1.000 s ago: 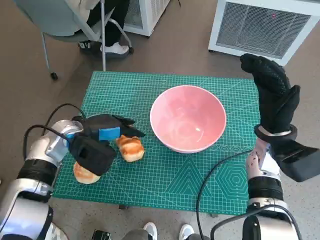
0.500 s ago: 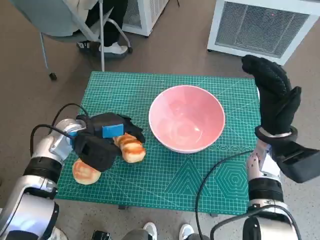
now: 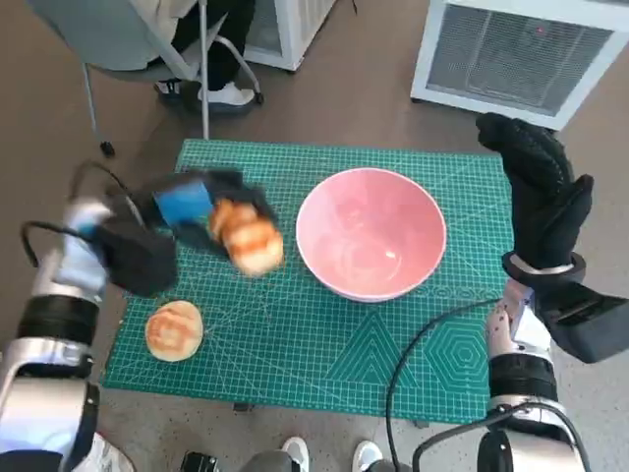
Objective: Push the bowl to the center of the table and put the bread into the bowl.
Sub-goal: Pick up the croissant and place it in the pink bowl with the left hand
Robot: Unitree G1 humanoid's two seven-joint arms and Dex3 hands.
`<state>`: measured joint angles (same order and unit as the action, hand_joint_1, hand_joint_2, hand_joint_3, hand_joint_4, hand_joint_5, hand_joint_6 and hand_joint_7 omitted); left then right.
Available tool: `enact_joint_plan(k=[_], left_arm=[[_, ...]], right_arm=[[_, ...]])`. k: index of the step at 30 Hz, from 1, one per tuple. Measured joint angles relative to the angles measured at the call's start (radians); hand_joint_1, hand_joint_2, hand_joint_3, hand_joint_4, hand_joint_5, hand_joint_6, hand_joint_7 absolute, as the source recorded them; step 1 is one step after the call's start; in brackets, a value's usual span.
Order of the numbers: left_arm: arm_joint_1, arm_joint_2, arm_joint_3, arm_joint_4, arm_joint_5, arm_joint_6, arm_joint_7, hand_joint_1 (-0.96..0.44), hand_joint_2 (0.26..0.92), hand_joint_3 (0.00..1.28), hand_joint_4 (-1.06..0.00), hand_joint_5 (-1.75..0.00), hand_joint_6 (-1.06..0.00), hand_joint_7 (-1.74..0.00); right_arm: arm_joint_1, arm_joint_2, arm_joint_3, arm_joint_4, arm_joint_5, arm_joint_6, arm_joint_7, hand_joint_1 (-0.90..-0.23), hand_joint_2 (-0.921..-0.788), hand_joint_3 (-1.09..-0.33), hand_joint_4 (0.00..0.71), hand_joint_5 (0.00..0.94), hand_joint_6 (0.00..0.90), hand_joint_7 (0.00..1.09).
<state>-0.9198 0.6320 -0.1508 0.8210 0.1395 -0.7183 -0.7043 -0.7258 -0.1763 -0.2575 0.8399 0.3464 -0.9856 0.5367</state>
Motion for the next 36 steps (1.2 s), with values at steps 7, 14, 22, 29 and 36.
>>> enact_joint_plan(k=[7,14,22,29,36], left_arm=[[-0.041,-0.029,0.055,-0.143,-0.060,0.075,0.032,0.00,0.920,0.04,-0.66,-1.12,-0.71,-1.15],[-0.110,-0.113,0.019,-0.156,-0.013,0.064,0.082,0.00,0.918,0.03,-0.68,-1.09,-0.73,-1.15],[-0.235,-0.193,-0.085,0.039,0.161,-0.020,0.183,0.00,0.920,0.06,-0.65,-1.14,-0.69,-1.16],[-0.316,-0.258,-0.167,0.214,0.284,-0.057,0.266,0.00,0.920,0.06,-0.65,-1.11,-0.67,-1.21],[-0.358,-0.297,-0.220,0.325,0.350,-0.053,0.317,0.00,0.921,0.07,-0.64,-1.21,-0.67,-1.12]], right_arm=[[0.000,-0.002,-0.001,0.004,0.001,0.001,0.000,-0.616,-0.921,-0.763,0.350,0.000,0.315,0.08],[-0.002,-0.003,-0.001,0.012,0.001,0.001,0.000,-0.616,-0.921,-0.764,0.349,0.000,0.315,0.08],[-0.004,-0.002,-0.001,0.015,0.001,0.000,0.000,-0.615,-0.921,-0.764,0.350,0.001,0.316,0.08],[-0.003,-0.002,-0.001,0.003,0.002,0.000,0.000,-0.612,-0.921,-0.764,0.350,0.000,0.318,0.07],[0.001,-0.002,-0.001,-0.017,0.003,0.002,0.000,-0.602,-0.921,-0.769,0.348,0.000,0.318,0.07]])
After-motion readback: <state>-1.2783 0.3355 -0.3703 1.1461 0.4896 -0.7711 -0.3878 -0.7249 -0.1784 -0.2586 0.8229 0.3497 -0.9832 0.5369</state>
